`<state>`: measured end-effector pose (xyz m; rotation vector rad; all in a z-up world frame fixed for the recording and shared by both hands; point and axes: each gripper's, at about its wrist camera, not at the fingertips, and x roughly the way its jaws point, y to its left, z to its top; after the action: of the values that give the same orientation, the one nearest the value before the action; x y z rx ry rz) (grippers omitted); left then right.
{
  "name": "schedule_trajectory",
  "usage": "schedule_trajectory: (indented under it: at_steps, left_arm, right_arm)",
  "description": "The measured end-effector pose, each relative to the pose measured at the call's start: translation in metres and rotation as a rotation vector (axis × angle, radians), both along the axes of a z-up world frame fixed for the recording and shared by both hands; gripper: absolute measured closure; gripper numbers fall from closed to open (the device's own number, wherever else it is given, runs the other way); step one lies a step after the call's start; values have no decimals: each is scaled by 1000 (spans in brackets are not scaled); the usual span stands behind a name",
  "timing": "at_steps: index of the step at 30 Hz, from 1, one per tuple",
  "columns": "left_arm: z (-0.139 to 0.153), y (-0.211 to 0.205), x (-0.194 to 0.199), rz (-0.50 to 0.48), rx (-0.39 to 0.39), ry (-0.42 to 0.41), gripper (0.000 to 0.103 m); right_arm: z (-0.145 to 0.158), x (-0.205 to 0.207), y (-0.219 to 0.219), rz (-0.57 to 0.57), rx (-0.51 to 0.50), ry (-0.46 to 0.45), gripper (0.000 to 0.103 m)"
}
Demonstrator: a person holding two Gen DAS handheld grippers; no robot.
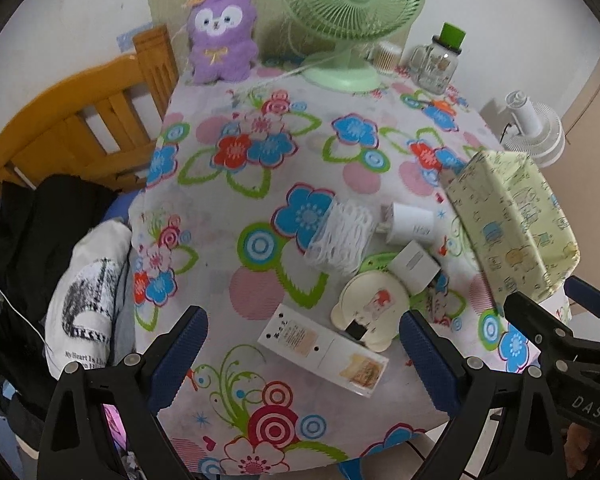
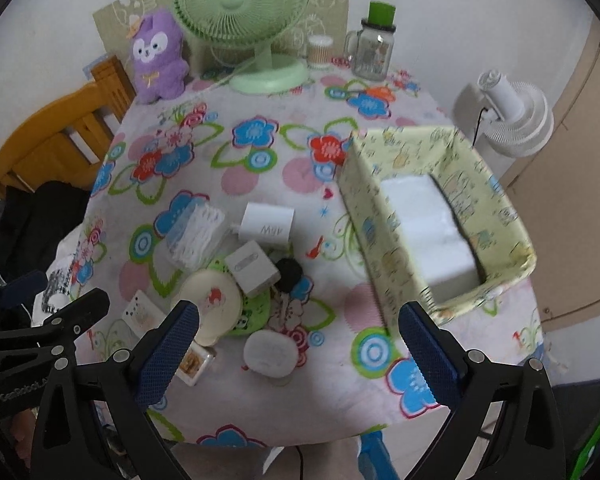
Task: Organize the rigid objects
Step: 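Move left tool to the white printed box while right tool reaches the white round earbud case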
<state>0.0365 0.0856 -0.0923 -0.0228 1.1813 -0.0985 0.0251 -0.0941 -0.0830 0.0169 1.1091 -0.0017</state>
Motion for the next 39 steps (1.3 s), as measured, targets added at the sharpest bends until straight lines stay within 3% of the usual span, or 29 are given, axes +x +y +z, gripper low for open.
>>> schedule_trajectory:
  at_steps: [10,19,28,34,39]
  left_arm:
    - [-45,2,6,4,-23,100,9]
    - [-77,-1,11,-27,4,155,9]
    - [-102,1,17,44,-7,235,12]
    - [-104,0,18,100,-4,241,13]
    - [-111,-5,14,126,-61,281,13]
  right_arm:
    - [-39,5,12,-17,-4,59,3]
    - [-79,8,9,-40,-10,140,8]
    - [-107,9,9,-30,-3,198,12]
    - [-119,12,2,-58,30,232,14]
    - [-122,8,3,-38,52,257,14]
